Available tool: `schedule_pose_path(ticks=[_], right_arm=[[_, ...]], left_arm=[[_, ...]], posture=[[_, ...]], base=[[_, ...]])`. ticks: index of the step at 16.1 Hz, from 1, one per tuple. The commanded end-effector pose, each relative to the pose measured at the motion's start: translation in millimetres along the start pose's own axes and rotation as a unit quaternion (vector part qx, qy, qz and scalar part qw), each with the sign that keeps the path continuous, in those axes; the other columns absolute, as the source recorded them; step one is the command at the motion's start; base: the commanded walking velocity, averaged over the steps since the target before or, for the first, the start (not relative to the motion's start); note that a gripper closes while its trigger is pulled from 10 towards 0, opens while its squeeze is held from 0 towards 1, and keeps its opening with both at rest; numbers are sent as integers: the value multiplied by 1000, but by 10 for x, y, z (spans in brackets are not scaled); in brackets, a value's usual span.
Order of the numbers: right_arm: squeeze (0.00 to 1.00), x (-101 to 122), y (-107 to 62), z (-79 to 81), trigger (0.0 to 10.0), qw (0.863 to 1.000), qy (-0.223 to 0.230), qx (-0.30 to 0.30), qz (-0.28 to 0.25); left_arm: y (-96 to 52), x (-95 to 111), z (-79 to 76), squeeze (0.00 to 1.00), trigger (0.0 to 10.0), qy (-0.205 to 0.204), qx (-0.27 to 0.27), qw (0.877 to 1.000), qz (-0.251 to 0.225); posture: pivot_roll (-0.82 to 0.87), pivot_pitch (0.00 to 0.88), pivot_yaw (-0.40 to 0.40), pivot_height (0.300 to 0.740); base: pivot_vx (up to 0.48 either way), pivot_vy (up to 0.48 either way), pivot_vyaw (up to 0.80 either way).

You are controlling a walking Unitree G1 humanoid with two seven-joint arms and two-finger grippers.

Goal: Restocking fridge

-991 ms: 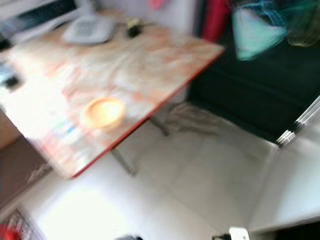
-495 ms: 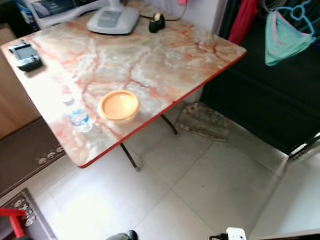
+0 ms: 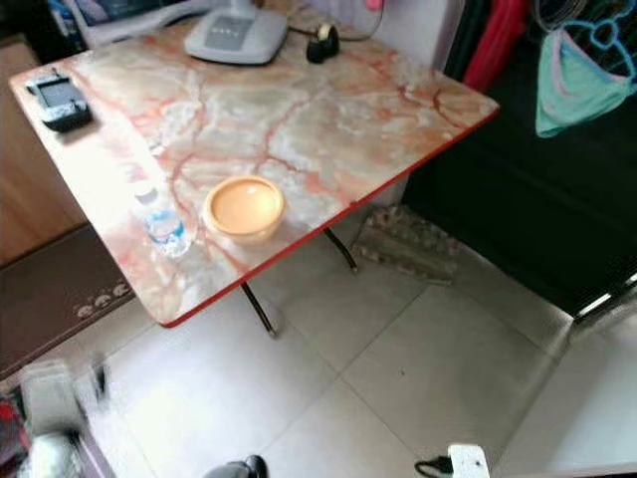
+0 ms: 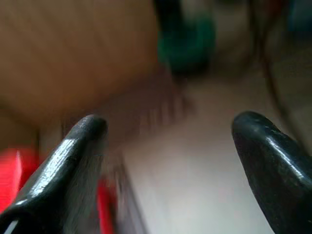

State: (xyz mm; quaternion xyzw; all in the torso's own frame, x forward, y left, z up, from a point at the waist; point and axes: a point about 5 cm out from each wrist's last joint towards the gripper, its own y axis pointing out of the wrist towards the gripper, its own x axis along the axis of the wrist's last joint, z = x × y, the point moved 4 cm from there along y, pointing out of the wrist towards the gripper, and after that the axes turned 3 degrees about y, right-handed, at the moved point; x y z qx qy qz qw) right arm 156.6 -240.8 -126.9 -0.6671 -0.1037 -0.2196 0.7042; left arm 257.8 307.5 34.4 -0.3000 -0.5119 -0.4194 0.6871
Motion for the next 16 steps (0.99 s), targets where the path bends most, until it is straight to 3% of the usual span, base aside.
schedule_pose_path(ticks=[1,5,6,7,10,16], right_arm=[[0,-129,-26,-61,10000,1000,-2,-6,18],[0,-135,-30,-73,10000,1000,-6,-6,20],[0,-131,-30,-77,10000,1000,-9,-8,20],[0,-126,-28,-75,10000,1000,-10,-11,18],[0,-143,-11,-13,10000,1000,11,-12,10],[0,-161,-1,24,10000,1000,22,-12,10]], left_arm=[[-68,71,-2,0,10000,5,-2,1000,-20],[-25,703,-160,0,10000,12,-50,990,-134],[-16,1084,-374,0,10000,32,-101,975,-194],[-16,1285,-474,0,10000,28,-118,968,-220],[-37,1484,-629,0,10000,24,-156,961,-228],[-72,1904,-724,0,10000,-9,-165,953,-254]], posture=[[207,166,-36,740],[223,163,-38,740],[235,157,-30,740],[233,152,-20,740],[222,135,15,740],[223,134,20,740]], base=[[0,0,0],[0,0,0],[0,0,0],[0,0,0],[0,0,0],[0,0,0]])
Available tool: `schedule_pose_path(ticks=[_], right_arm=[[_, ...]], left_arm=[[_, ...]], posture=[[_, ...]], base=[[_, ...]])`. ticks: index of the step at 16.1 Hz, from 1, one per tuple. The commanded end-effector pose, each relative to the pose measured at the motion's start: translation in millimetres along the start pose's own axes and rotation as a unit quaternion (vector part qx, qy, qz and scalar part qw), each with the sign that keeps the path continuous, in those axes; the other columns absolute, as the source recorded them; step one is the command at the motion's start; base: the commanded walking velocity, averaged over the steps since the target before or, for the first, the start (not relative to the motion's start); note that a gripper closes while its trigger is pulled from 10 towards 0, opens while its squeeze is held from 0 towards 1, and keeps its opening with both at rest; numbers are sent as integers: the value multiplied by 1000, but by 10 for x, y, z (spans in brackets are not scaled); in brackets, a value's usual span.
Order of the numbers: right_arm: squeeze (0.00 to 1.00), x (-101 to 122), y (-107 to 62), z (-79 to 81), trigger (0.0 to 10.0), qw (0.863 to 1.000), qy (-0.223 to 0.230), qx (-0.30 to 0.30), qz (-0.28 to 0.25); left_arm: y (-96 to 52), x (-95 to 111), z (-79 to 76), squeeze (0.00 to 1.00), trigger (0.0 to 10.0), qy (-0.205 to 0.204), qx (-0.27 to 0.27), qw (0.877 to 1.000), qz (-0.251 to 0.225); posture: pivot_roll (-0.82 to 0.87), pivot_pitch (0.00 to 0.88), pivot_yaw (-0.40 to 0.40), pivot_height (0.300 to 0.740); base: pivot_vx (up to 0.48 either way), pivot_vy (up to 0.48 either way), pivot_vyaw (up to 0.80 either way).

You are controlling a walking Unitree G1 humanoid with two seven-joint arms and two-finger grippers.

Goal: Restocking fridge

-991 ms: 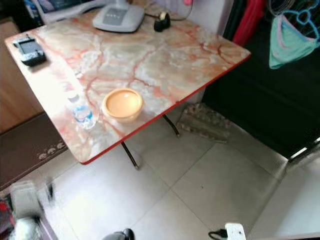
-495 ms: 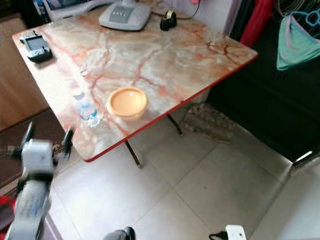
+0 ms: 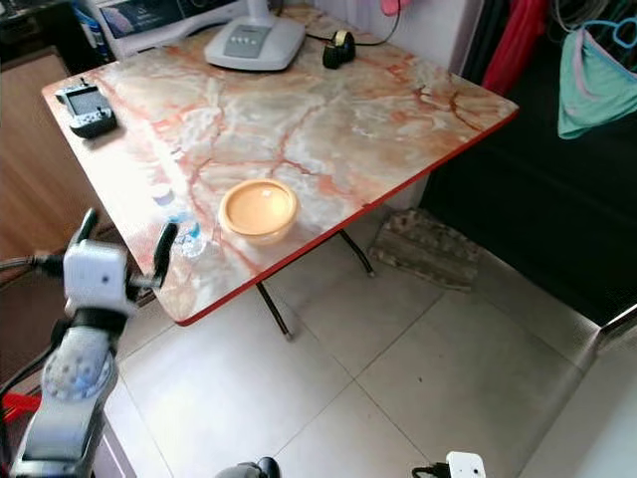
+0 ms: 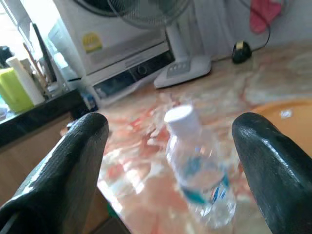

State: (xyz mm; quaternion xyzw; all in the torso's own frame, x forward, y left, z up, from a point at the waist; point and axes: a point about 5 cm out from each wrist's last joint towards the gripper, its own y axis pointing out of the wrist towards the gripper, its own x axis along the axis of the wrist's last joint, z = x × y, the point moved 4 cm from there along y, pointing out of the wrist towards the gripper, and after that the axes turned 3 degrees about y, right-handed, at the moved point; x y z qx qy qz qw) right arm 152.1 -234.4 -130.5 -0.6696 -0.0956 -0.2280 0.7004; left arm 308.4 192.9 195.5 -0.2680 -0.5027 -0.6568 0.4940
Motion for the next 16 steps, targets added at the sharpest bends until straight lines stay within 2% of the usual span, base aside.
schedule_pose_path(ticks=[1,4,7,10,12,16], right_arm=[[0,-85,-16,-39,10000,1000,8,-5,9],[0,-72,-26,-81,10000,1000,0,-9,8],[0,-56,-27,-81,10000,1000,-8,-5,5],[0,-40,-24,-70,10000,1000,-14,-3,2],[0,-45,-22,-61,10000,1000,0,-1,1],[0,-45,-22,-53,10000,1000,-3,2,3]], left_arm=[[4,16,17,0,10000,-11,4,1000,8],[31,47,100,0,10000,-25,25,999,19],[66,113,109,0,10000,-24,26,999,17],[138,203,120,0,10000,-28,23,999,7],[145,212,109,0,10000,-31,20,999,8],[160,234,99,0,10000,-32,15,999,9]], posture=[[223,143,15,740],[221,165,-2,740],[218,174,-2,740],[222,179,2,740],[222,180,3,740],[226,181,1,740]], base=[[0,0,0],[0,0,0],[0,0,0],[273,0,660],[285,0,0],[294,0,0]])
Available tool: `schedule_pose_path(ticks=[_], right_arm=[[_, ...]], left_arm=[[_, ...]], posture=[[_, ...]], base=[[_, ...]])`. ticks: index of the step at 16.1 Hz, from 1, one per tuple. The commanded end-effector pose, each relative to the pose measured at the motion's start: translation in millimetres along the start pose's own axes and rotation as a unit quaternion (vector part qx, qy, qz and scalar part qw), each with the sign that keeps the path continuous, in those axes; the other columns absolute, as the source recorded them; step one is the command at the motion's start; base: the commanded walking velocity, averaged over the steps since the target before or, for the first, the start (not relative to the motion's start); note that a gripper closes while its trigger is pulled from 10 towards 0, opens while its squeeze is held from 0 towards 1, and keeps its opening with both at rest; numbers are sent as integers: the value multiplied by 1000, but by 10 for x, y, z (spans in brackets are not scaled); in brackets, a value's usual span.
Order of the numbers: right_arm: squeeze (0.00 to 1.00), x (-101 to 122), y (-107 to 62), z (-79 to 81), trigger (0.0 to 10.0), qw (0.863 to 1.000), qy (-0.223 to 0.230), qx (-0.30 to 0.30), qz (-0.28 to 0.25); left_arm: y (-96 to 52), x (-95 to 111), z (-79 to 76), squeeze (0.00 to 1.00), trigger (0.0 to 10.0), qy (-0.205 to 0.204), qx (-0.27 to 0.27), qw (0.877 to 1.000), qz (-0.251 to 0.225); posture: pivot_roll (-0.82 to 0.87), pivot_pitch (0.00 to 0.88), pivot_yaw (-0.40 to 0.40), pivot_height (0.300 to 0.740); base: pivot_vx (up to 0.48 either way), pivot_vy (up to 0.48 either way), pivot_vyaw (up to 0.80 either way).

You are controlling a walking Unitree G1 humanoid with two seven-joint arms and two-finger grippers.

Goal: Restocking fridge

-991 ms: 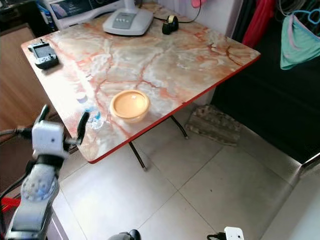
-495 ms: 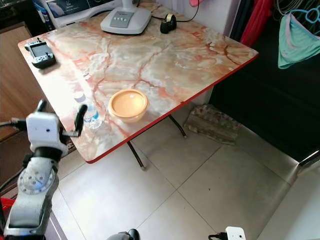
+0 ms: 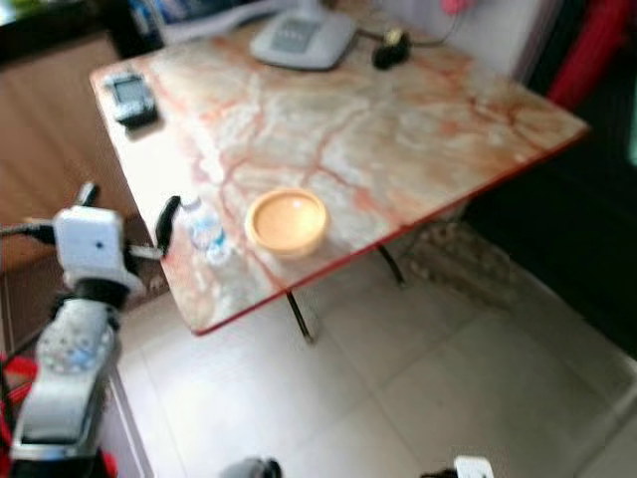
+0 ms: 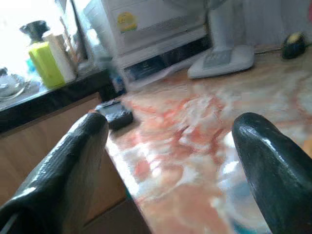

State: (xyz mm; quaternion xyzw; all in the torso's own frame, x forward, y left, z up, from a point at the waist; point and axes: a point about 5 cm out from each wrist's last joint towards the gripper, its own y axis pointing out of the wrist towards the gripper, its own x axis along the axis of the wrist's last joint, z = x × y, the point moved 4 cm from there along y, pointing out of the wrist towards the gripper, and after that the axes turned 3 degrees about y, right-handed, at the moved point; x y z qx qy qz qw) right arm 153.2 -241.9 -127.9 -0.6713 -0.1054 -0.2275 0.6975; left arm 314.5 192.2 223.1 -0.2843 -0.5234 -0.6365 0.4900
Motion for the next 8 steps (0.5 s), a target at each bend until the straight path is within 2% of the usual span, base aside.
schedule_pose_path(ticks=[1,2,8], right_arm=[[0,-79,-4,18,10000,1000,5,3,10],[0,-78,-4,17,10000,1000,5,3,9],[0,-75,-2,28,10000,1000,2,7,10]], left_arm=[[-1,35,16,0,10000,-4,0,1000,-3],[2,46,15,0,10000,-4,0,1000,-4],[68,193,13,0,10000,2,-6,1000,-25]], posture=[[226,183,1,740],[227,184,0,740],[233,185,-1,740]], base=[[292,0,0],[292,0,0],[0,0,0]])
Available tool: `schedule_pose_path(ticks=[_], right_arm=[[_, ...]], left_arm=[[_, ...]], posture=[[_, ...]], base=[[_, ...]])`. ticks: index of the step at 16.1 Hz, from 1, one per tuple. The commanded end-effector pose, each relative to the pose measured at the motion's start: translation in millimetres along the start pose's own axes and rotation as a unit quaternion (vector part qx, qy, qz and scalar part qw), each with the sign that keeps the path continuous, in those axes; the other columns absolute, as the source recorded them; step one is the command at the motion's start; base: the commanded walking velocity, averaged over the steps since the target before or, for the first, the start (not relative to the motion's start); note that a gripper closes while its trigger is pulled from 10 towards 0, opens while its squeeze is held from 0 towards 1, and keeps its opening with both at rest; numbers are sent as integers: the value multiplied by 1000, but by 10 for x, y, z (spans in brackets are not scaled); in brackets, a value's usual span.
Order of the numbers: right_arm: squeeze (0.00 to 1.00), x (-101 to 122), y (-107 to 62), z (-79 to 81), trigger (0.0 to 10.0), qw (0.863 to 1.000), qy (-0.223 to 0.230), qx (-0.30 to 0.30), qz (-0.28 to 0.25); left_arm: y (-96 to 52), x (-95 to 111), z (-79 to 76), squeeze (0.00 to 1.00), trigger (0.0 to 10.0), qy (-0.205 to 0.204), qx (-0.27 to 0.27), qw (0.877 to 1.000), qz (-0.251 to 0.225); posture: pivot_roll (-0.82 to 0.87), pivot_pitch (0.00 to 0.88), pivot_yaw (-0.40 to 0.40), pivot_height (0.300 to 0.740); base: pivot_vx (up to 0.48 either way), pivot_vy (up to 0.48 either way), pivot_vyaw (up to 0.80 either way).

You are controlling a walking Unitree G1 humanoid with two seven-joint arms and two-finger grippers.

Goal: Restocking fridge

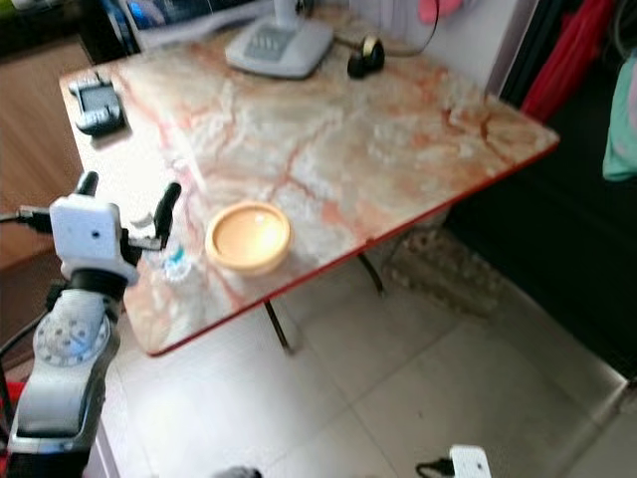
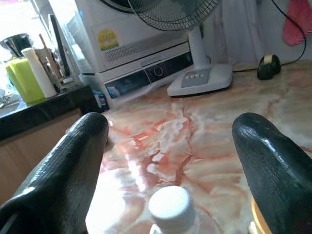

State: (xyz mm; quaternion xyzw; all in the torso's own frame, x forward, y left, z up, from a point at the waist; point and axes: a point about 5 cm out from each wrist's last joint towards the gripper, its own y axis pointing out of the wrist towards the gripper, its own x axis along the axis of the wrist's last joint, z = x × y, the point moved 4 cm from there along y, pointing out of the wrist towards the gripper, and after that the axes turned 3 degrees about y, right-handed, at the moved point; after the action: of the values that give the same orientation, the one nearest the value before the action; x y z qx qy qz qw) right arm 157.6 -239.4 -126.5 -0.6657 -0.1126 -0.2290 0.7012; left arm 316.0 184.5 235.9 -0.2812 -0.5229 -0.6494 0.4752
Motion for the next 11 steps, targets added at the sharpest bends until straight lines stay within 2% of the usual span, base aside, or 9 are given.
schedule_pose_path(ticks=[1,2,4,6,8,11], right_arm=[[0,-116,-12,-1,10000,1000,4,0,16],[0,-117,-12,0,10000,1000,3,1,17],[0,-114,-10,5,10000,1000,2,3,18],[0,-109,-8,11,10000,1000,3,4,17],[0,-103,-6,17,10000,1000,4,5,16],[0,-95,-6,16,10000,1000,-2,6,16]], left_arm=[[45,82,61,0,10000,6,3,1000,-6],[65,85,67,0,10000,6,2,1000,-2],[194,95,92,0,10000,-19,-8,999,26],[221,132,90,0,10000,-33,-14,999,16],[171,65,60,0,10000,-22,-16,999,23],[137,86,-6,0,10000,-25,-22,999,26]], posture=[[235,184,-1,740],[235,184,-2,740],[241,182,-1,740],[241,180,1,740],[234,179,0,740],[237,178,-5,740]], base=[[0,0,0],[0,0,0],[0,0,0],[0,0,0],[0,0,0],[0,0,0]])
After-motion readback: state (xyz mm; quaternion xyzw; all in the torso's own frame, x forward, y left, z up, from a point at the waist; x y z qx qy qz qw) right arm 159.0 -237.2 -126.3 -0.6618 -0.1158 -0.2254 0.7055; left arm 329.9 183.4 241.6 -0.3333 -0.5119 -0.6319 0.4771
